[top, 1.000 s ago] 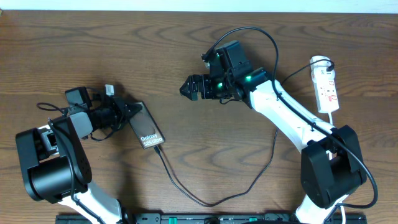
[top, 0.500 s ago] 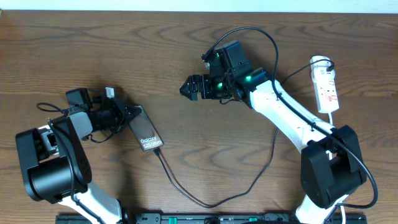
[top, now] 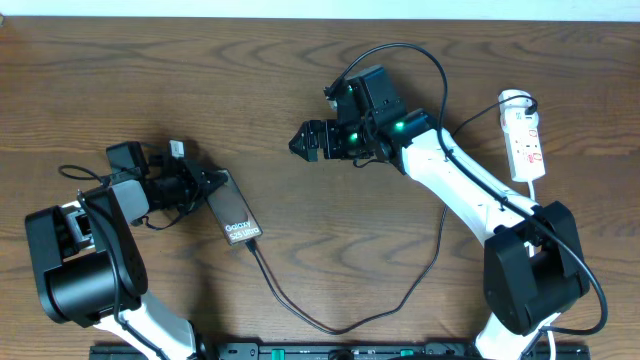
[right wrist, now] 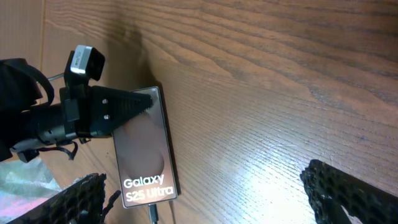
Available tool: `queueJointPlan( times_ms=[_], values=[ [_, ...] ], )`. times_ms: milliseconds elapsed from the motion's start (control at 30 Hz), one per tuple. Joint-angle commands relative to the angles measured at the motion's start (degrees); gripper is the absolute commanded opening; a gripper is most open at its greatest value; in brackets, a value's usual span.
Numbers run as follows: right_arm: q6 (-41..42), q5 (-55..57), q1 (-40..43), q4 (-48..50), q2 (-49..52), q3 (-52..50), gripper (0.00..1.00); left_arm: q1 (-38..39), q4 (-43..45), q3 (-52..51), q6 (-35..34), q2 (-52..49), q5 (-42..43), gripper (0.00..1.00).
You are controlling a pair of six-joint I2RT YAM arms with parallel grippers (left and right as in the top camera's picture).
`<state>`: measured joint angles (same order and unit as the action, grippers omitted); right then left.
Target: Plug charger to phone and switch on socket
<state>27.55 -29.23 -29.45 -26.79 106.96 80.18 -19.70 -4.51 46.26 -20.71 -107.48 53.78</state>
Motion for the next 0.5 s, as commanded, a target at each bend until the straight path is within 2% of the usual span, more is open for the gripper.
queueJointPlan(
  times_ms=[0,467],
  values=[
    [-1.05,0.2,-0.28,-0.04,-1.53,0.81,0.99,0.17,-0.5,-0.09,0.35,-0.37,-0.55,0.15],
    [-1.05,0.2,-0.28,-0.04,-1.53,0.81,0.99,0.17,-1.09,-0.09,0.35,-0.37,-0.57,0.17]
  ],
)
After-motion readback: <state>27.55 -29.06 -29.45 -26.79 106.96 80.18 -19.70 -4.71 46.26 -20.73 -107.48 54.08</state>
